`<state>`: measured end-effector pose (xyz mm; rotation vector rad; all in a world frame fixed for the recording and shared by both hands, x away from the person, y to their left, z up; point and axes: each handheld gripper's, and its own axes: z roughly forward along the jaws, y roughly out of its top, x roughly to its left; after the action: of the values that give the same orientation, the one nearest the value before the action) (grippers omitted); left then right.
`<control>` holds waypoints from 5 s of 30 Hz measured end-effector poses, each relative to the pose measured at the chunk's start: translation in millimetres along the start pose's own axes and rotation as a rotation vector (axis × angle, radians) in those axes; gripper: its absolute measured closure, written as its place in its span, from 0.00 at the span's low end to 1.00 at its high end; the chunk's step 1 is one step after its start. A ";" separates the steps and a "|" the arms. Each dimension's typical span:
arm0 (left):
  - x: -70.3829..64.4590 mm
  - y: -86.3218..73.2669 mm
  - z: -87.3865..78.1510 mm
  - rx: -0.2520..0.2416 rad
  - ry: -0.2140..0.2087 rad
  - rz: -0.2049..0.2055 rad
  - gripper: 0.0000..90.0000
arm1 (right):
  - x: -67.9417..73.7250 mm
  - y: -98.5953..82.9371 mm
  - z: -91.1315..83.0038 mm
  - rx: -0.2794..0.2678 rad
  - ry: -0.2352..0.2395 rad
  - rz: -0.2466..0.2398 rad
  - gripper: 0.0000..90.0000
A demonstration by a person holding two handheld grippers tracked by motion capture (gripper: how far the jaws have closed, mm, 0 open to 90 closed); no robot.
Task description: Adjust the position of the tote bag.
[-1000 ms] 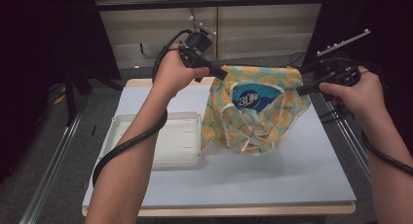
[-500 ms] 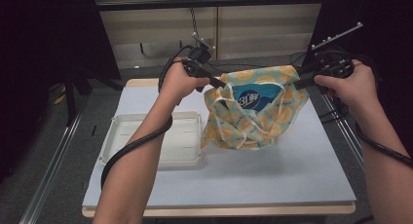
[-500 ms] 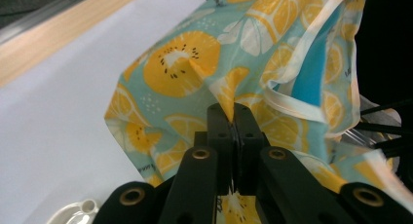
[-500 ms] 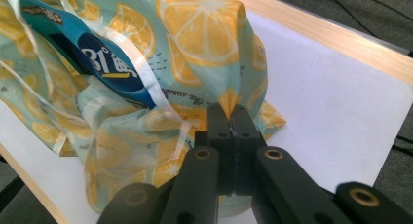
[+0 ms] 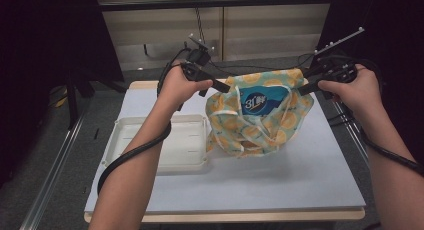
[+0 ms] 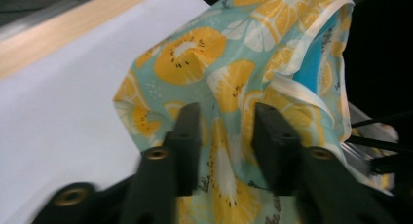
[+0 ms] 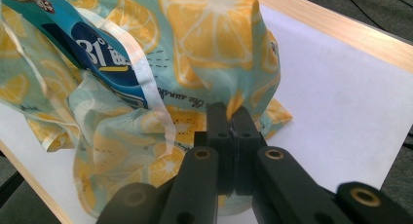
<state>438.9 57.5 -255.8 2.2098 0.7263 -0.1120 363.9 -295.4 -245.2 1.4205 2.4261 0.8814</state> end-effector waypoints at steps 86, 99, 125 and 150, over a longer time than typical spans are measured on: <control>-15.4 9.7 -5.7 -0.036 -0.003 0.056 0.50 | -3.4 -2.0 9.7 0.070 0.002 0.010 0.98; -33.3 17.8 -20.5 -0.024 -0.012 0.130 0.49 | -2.6 -1.4 7.0 0.079 -0.007 0.018 0.99; -37.1 15.4 -2.7 0.106 -0.022 0.188 0.96 | -1.3 -1.6 9.0 0.081 -0.006 0.010 0.98; 3.5 13.4 -10.7 -0.049 0.009 0.007 1.00 | -10.7 2.7 -12.9 0.055 -0.034 0.046 1.00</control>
<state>447.4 59.7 -240.7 2.1669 0.7187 -0.0800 365.7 -308.5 -234.6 1.5031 2.4196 0.7987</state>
